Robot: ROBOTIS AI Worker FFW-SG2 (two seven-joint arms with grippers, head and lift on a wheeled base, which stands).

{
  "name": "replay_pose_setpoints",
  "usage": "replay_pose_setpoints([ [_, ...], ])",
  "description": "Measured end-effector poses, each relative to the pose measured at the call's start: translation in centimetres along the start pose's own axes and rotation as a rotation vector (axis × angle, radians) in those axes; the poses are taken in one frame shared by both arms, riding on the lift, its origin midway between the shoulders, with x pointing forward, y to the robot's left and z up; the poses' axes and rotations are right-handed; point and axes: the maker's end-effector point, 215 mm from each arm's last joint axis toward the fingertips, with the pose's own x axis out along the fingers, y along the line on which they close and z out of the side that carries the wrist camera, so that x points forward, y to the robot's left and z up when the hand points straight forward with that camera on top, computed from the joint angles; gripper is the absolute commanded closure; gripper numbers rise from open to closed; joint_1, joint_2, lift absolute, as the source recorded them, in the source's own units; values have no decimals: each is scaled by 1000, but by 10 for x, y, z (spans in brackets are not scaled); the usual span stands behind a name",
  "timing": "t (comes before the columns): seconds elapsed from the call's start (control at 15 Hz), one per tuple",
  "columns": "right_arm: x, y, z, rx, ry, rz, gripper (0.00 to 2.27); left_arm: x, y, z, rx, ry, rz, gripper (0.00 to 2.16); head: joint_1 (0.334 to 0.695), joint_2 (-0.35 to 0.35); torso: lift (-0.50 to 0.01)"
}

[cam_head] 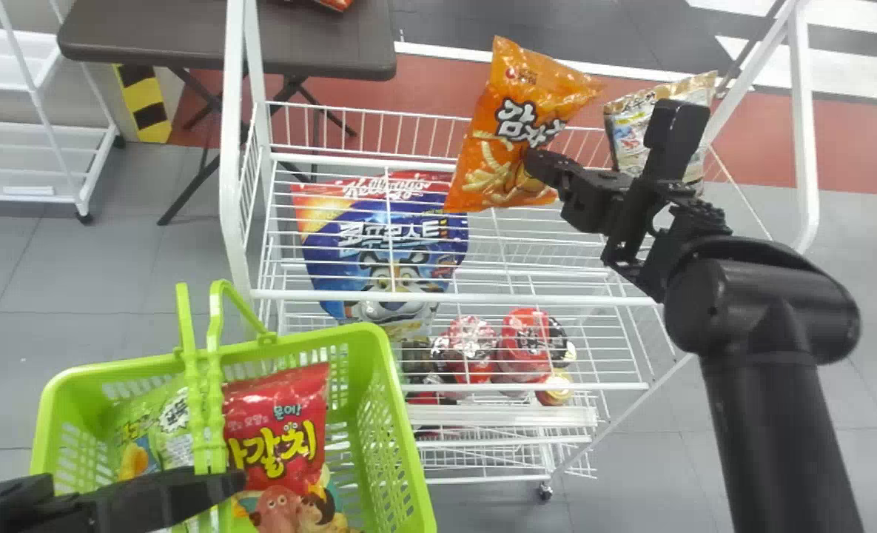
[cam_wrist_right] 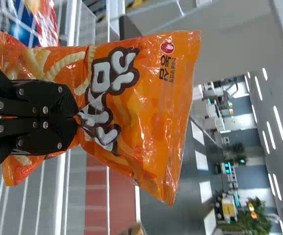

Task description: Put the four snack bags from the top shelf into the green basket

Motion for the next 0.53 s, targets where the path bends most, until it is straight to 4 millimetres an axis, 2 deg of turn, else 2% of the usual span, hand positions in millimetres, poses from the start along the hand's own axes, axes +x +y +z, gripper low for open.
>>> replay_pose_setpoints([
  [0.2, -37, 72, -35, 56, 131, 123, 2246, 1, 0, 3, 6, -1, -2, 2152, 695, -78, -4],
  [0.27, -54, 100, -52, 77, 196, 175, 2246, 2, 0, 4, 9, 1, -4, 2148, 695, -33, -4],
  [0.4, -90, 153, -84, 106, 327, 268, 2246, 6, -1, 6, 16, 6, -10, 2152, 695, 13, -4],
  [0.53, -121, 189, -111, 115, 449, 328, 2246, 7, -1, 7, 18, 9, -13, 2148, 695, 70, -4],
])
